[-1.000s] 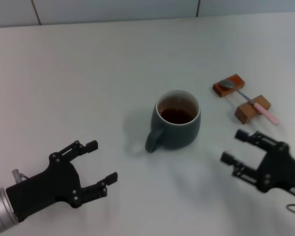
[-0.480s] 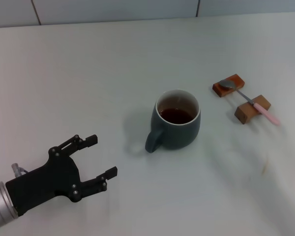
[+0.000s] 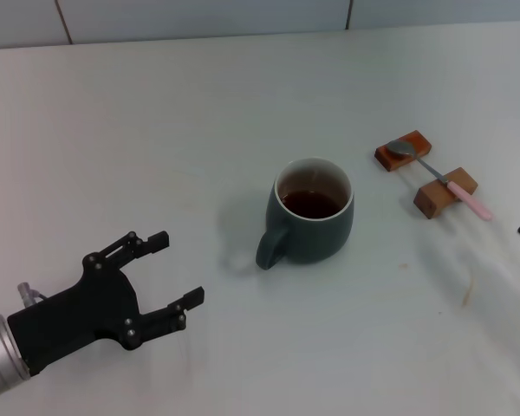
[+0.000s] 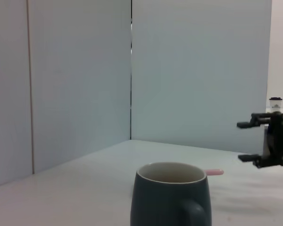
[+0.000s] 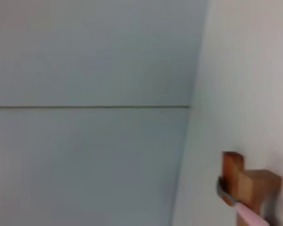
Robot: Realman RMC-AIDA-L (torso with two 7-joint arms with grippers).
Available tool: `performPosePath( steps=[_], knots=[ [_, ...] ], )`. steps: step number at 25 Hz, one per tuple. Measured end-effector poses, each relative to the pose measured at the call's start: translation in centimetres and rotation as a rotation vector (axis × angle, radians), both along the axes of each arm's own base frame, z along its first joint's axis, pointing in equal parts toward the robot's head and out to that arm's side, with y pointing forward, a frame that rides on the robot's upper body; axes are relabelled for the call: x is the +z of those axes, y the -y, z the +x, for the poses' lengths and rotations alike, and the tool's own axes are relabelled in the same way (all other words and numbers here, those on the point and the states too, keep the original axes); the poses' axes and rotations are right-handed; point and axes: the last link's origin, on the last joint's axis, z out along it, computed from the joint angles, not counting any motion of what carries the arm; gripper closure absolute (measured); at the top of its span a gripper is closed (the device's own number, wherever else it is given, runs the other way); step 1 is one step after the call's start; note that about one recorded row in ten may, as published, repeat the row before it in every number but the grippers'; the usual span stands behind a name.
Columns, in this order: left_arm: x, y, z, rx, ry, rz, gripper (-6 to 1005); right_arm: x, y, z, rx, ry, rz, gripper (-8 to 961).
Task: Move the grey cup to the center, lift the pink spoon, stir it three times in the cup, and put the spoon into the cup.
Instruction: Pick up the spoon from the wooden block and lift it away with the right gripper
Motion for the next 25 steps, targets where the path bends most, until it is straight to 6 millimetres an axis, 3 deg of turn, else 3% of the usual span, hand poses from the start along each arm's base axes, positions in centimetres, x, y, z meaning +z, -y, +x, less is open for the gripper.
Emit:
performPosePath(
  steps=[25],
  knots=[
    [0.2, -0.3, 0.1, 0.021, 0.023, 0.038, 144, -1.7, -3.8, 0.0, -0.037, 0.077, -0.117, 264]
  ],
)
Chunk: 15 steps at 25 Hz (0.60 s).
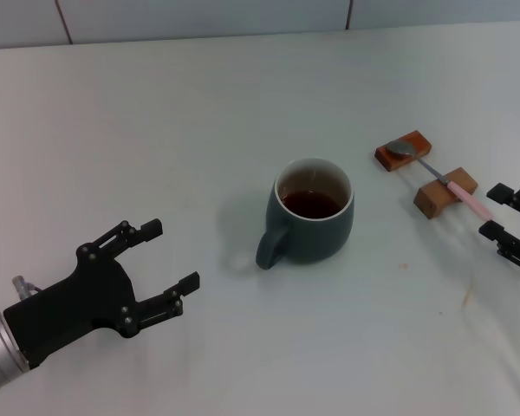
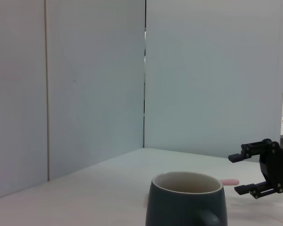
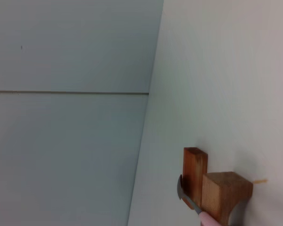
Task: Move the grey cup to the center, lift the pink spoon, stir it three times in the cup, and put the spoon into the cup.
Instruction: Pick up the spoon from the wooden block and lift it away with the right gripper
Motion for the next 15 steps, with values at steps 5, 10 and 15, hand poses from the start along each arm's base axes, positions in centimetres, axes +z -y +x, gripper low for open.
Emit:
performPosePath(
  steps=[5, 10, 15],
  knots=[
    [0.1, 0.0, 0.0, 0.000, -0.001, 0.002, 144, -0.5, -0.5, -0.2, 0.000, 0.008, -0.017, 265],
    [0.1, -0.2, 0.1, -0.003, -0.001, 0.005, 144, -0.9, -0.9, -0.3, -0.014, 0.011, -0.023, 264],
    [0.1, -0.3, 0.1, -0.004, 0.000, 0.008, 144, -1.0, -1.2, -0.4, -0.013, 0.010, -0.025, 264]
  ],
)
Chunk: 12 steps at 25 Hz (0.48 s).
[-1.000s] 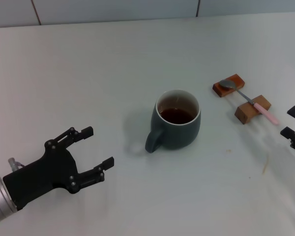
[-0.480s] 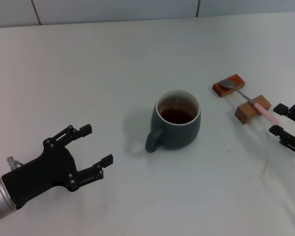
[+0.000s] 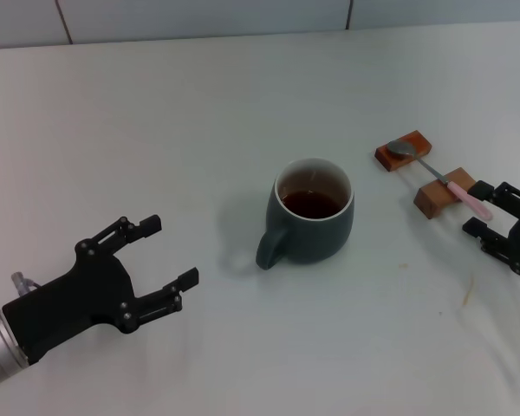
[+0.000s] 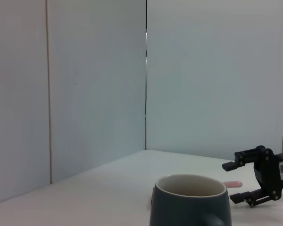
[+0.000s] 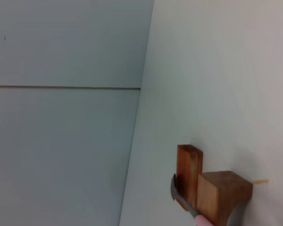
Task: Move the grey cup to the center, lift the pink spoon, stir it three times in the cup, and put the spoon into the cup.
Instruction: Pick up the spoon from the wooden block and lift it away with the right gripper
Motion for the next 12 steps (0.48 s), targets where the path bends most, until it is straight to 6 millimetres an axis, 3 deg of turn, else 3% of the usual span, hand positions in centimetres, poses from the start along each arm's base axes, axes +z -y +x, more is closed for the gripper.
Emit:
performPosePath(
  steps=[12],
  knots=[
    [0.3, -0.3, 0.0, 0.006, 0.006, 0.020, 144, -0.1, -1.2, -0.5, 0.003, 0.002, 0.009, 265]
  ],
)
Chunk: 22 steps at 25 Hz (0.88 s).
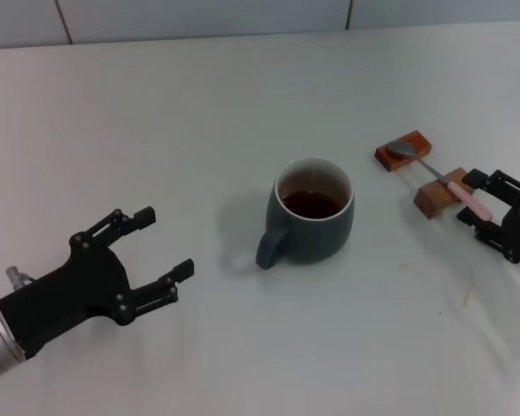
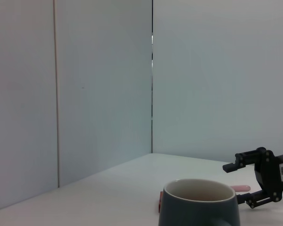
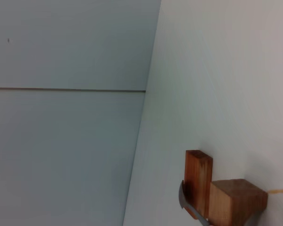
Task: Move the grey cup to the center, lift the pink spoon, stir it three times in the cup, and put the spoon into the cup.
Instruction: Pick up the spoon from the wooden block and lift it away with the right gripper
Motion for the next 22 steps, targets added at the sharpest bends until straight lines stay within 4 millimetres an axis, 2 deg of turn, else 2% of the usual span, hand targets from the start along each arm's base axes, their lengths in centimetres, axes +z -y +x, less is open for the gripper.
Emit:
performPosePath(
  steps=[12, 18, 22],
  knots=[
    [0.17, -0.32, 0.12, -0.002, 0.003, 0.012, 144, -0.48, -0.39, -0.35, 0.000, -0.008, -0.009, 310],
    [0.17, -0.39, 0.18, -0.004, 0.004, 0.012, 144, -0.58, -0.06, 0.12, -0.033, -0.011, -0.007, 333],
    [0.18, -0.39, 0.18, -0.003, 0.005, 0.012, 144, -0.64, 0.02, 0.16, -0.037, -0.012, -0.007, 474]
  ],
)
